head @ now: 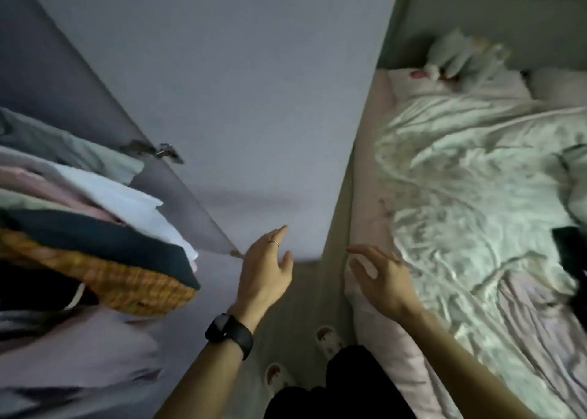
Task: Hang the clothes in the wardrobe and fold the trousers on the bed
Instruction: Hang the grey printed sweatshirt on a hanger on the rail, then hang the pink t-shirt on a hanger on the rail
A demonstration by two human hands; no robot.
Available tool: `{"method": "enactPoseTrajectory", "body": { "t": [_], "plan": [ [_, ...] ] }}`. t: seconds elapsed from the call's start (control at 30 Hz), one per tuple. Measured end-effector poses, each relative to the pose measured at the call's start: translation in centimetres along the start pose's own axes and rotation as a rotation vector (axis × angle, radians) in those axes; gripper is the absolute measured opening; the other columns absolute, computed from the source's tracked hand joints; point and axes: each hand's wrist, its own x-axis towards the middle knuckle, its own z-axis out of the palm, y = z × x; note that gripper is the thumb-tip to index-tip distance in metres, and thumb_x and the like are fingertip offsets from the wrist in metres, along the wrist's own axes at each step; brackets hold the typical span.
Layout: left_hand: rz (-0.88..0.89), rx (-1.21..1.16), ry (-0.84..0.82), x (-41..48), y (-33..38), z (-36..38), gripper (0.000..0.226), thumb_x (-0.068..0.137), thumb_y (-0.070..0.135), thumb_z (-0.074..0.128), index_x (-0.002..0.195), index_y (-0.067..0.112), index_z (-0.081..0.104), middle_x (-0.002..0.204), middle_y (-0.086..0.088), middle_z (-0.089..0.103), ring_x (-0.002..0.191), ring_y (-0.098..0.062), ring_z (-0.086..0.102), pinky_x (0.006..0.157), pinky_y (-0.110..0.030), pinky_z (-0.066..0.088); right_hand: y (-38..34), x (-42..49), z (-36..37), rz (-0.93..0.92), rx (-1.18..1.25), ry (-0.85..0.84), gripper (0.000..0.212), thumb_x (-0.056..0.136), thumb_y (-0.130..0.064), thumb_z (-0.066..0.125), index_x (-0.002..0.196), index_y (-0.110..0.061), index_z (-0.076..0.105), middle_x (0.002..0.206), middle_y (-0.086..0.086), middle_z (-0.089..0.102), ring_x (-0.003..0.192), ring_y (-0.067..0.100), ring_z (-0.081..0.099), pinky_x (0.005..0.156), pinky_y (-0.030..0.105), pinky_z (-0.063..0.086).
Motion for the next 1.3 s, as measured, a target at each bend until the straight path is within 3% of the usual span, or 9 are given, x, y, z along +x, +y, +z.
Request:
{"method": "enactPoseTrajectory", "body": {
  "t": [0.23, 0.37, 0.57, 0.7, 0.83, 0.97, 1.2, 1.3],
  "plan": [
    [0.294, 0.081, -0.385, 2.1, 6.4, 7.2, 0.054, 0.101, 0.026, 0.052, 0.153, 0.026, 0.039, 0.145, 0.0, 0.052, 0.133, -0.02, 0.046, 0.111, -0.034, 0.037, 4.5, -11.2, -3.5, 0.532, 0.01, 0.274, 0.025, 0.095, -0.028, 0.068, 0.119, -0.033, 0.071, 0.124, -0.006, 0.068, 0.116, 0.022, 0.062, 0.089, 0.027, 0.043],
    [0.501, 0.039, -0.548, 1.6, 12.4, 12.4, 0.054, 0.099, 0.028, 0.053, 0.151, 0.028, 0.041, 0.151, 0.007, 0.046, 0.137, -0.014, 0.044, 0.111, -0.031, 0.039, 6.7, -17.3, -6.2, 0.751, 0.063, 0.444, 0.025, 0.096, -0.033, 0.066, 0.12, -0.037, 0.068, 0.127, -0.008, 0.066, 0.12, 0.02, 0.06, 0.094, 0.03, 0.044],
    [0.727, 0.126, -0.69, 1.4, 20.5, 19.5, 0.055, 0.097, 0.024, 0.056, 0.151, 0.022, 0.043, 0.148, 0.0, 0.05, 0.136, -0.019, 0.043, 0.115, -0.033, 0.033, 10.3, -22.2, -9.5, 0.914, 0.082, 0.631, 0.027, 0.096, -0.031, 0.066, 0.123, -0.031, 0.067, 0.124, -0.003, 0.069, 0.111, 0.025, 0.064, 0.089, 0.035, 0.048],
    [0.8, 0.247, -0.752, 2.0, 24.6, 24.4, 0.055, 0.099, 0.028, 0.053, 0.152, 0.024, 0.04, 0.153, 0.003, 0.044, 0.14, -0.017, 0.04, 0.116, -0.032, 0.032, 14.9, -23.5, -11.8, 0.977, 0.129, 0.672, 0.03, 0.096, -0.029, 0.066, 0.126, -0.028, 0.066, 0.126, -0.007, 0.068, 0.119, 0.02, 0.06, 0.096, 0.04, 0.05],
    [0.849, 0.337, -0.758, 4.7, 29.0, 30.2, 0.056, 0.1, 0.026, 0.052, 0.154, 0.023, 0.038, 0.156, 0.002, 0.039, 0.143, -0.018, 0.035, 0.118, -0.033, 0.029, 22.0, -21.8, -15.5, 1.002, 0.143, 0.657, 0.031, 0.096, -0.029, 0.066, 0.126, -0.022, 0.066, 0.123, -0.005, 0.07, 0.117, 0.019, 0.063, 0.092, 0.035, 0.05],
    [0.848, 0.464, -0.764, 8.1, 31.1, 38.9, 0.058, 0.1, 0.028, 0.051, 0.155, 0.022, 0.035, 0.162, 0.001, 0.028, 0.148, -0.019, 0.024, 0.121, -0.035, 0.021, 31.3, -19.0, -16.8, 1.087, 0.238, 0.592, 0.035, 0.096, -0.031, 0.065, 0.127, -0.017, 0.063, 0.12, 0.001, 0.07, 0.111, 0.021, 0.066, 0.093, 0.04, 0.054],
    [0.703, 0.75, -0.916, 11.9, 27.7, 52.9, 0.063, 0.104, 0.036, 0.041, 0.161, 0.029, 0.014, 0.168, 0.005, -0.007, 0.154, -0.024, 0.003, 0.124, -0.042, 0.016, 46.7, -13.1, -14.7, 1.173, 0.331, 0.345, 0.049, 0.098, -0.031, 0.057, 0.144, -0.018, 0.046, 0.127, 0.008, 0.068, 0.114, 0.031, 0.063, 0.093, 0.037, 0.048],
    [0.699, 0.834, -0.934, 13.0, 25.3, 56.8, 0.069, 0.103, 0.036, 0.044, 0.161, 0.03, 0.006, 0.167, 0.003, -0.017, 0.155, -0.025, -0.002, 0.123, -0.045, 0.018, 52.5, -9.9, -13.6, 1.081, 0.257, 0.317, 0.05, 0.097, -0.027, 0.052, 0.146, -0.029, 0.043, 0.111, 0.009, 0.072, 0.106, 0.036, 0.064, 0.087, 0.04, 0.05]
  ]
}}
